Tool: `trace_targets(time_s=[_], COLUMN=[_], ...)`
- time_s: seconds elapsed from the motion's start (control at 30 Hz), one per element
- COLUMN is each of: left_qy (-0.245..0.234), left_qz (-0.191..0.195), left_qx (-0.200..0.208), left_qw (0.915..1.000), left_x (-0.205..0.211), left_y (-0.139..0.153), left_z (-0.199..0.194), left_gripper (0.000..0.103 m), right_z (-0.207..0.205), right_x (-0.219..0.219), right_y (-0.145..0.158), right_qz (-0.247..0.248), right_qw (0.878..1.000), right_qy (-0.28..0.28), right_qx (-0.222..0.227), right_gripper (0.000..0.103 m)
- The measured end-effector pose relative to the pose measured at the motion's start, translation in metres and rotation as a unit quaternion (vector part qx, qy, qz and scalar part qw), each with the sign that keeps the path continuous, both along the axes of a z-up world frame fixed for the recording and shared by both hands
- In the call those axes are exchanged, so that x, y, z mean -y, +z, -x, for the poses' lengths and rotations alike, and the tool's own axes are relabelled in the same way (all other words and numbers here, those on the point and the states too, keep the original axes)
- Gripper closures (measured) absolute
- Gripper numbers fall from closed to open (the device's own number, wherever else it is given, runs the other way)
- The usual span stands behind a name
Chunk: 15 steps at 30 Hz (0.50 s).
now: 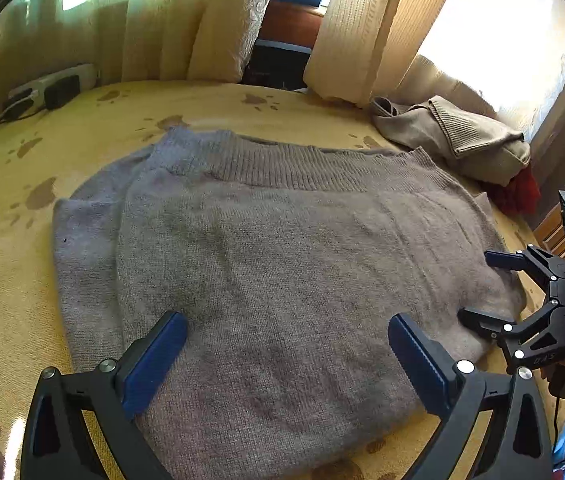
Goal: Fold clothes
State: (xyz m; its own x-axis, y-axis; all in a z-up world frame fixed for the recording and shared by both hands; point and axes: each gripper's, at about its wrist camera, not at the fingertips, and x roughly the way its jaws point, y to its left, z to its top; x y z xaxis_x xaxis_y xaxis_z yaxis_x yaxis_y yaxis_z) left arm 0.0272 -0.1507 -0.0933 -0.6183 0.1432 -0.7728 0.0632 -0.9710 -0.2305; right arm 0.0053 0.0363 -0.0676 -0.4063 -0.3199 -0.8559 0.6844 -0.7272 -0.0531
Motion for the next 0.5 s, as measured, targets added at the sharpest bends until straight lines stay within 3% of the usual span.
trace_targets(time_s=[0.2, 0.4, 0.5], left_qy=[-0.019, 0.01, -0.001], left_qz=[0.065, 0.0, 0.017], left_qx=[-0.007, -0.008, -0.02], left_qw=[0.9977, 0.9999, 0.9997], left_x=[-0.012, 0.0, -0.012], left_y=[-0.008, 0.007, 0.022], left_z=[-0.002, -0.006, -0.001], left_gripper=[0.0, 0.0, 0.0], right_z=[-0.009, -0.01, -0.01], right_x=[-0.015, -0.016, -0.015], right_y=[0.002, 0.007, 0.006], right_qz=[0.044, 0.045, 0.043], right_qw=[0.998, 0.998, 0.998], right_qy=[0.002, 0.002, 0.001], right_qx=[-0.034, -0.035, -0.037], right_gripper=[0.0, 0.0, 0.0])
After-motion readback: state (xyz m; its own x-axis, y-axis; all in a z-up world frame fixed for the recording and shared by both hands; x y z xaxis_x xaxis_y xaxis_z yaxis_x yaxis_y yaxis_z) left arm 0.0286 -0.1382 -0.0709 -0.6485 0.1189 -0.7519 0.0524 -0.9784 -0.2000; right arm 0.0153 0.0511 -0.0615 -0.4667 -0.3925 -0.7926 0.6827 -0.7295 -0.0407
